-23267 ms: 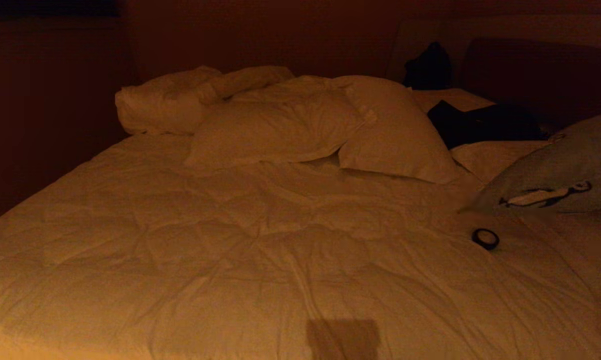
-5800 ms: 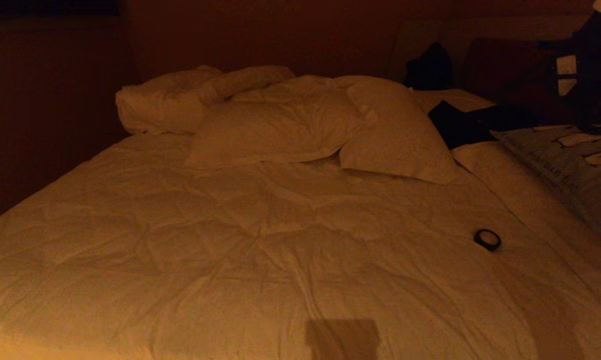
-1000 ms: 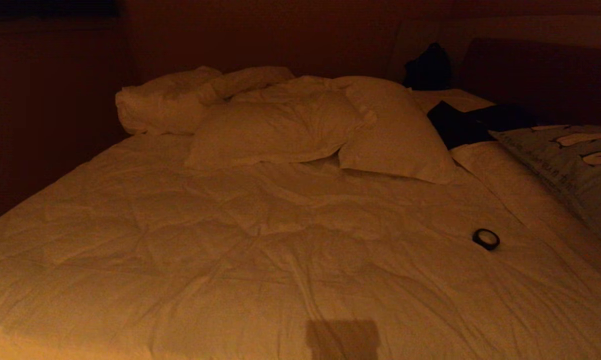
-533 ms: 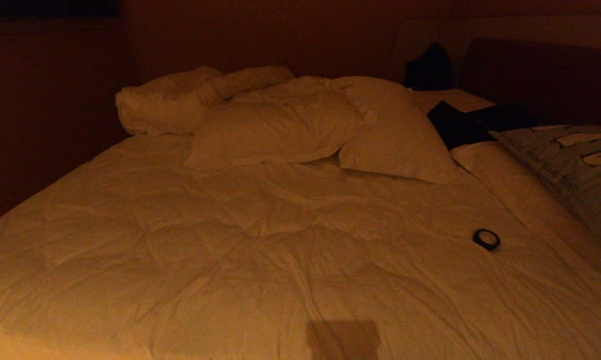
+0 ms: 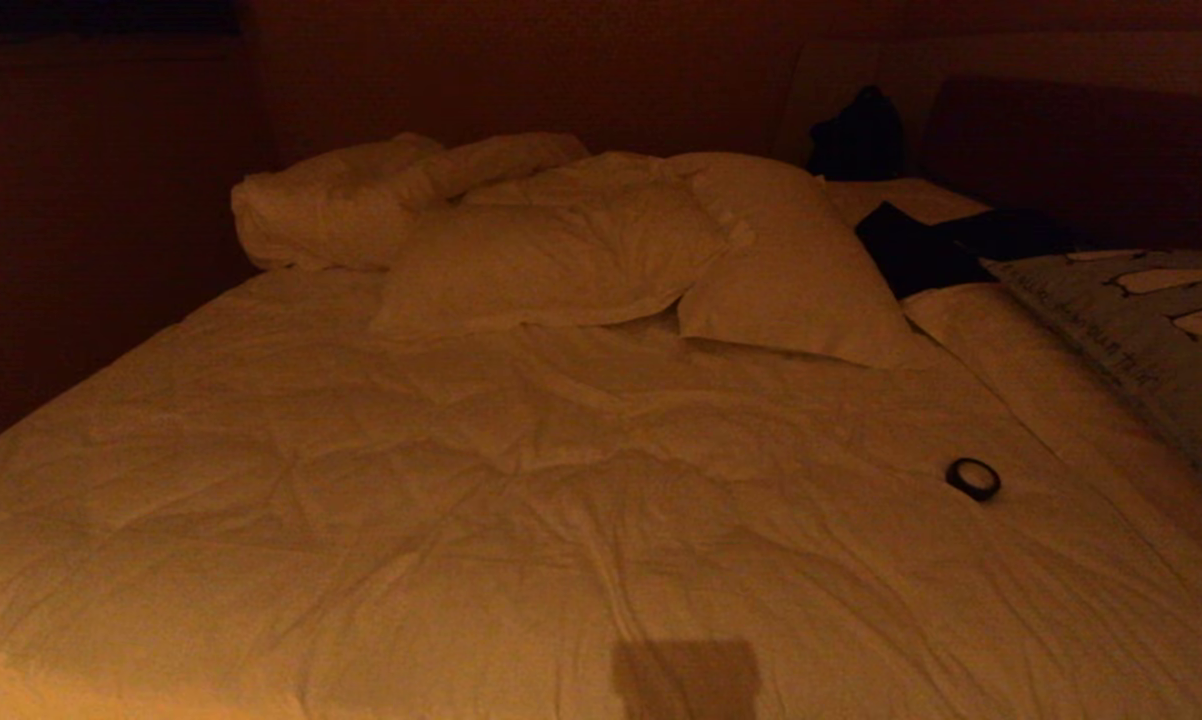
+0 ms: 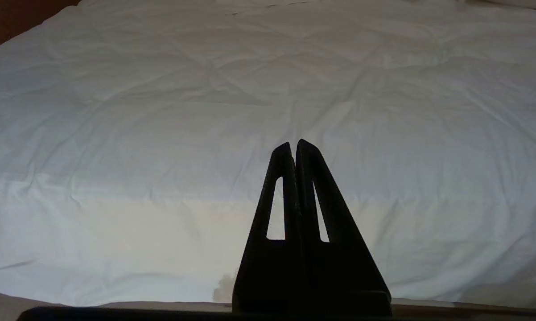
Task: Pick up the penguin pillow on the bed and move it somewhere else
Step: Pick up the pillow
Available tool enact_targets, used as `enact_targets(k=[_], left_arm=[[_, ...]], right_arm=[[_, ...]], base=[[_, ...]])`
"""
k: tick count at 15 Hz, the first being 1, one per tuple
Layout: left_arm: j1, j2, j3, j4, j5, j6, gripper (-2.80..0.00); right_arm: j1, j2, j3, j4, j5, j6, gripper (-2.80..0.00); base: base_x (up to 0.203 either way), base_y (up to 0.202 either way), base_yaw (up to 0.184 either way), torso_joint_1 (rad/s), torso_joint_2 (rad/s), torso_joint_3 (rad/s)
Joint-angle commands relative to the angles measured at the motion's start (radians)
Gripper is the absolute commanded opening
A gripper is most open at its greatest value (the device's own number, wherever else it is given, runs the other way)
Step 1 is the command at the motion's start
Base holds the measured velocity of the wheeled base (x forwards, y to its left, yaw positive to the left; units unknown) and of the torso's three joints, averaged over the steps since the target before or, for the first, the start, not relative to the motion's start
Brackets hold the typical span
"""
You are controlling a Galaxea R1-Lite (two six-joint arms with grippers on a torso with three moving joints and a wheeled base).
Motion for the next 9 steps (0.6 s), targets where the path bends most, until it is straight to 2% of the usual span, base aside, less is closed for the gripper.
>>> enact_targets(k=[1, 7, 9], left_arm=[[0.001, 0.001, 0.003, 0.0, 0.0, -0.001, -2.8], [0.0, 0.001, 0.003, 0.0, 0.0, -0.001, -2.8], [0.0, 0.001, 0.003, 0.0, 0.0, -0.001, -2.8]], right_arm=[[-0.014, -0.002, -0.003, -0.002, 0.005, 0.017, -2.8], [-0.06, -0.01, -0.094, -0.003, -0.005, 0.184, -2.8], [-0.058, -0.02, -0.14, -0.004, -0.054, 0.258, -2.8]], base=[[0.0, 0.0, 0.0, 0.0, 0.0, 0.0], [0.0, 0.0, 0.0, 0.0, 0.0, 0.0], [0.0, 0.0, 0.0, 0.0, 0.0, 0.0]])
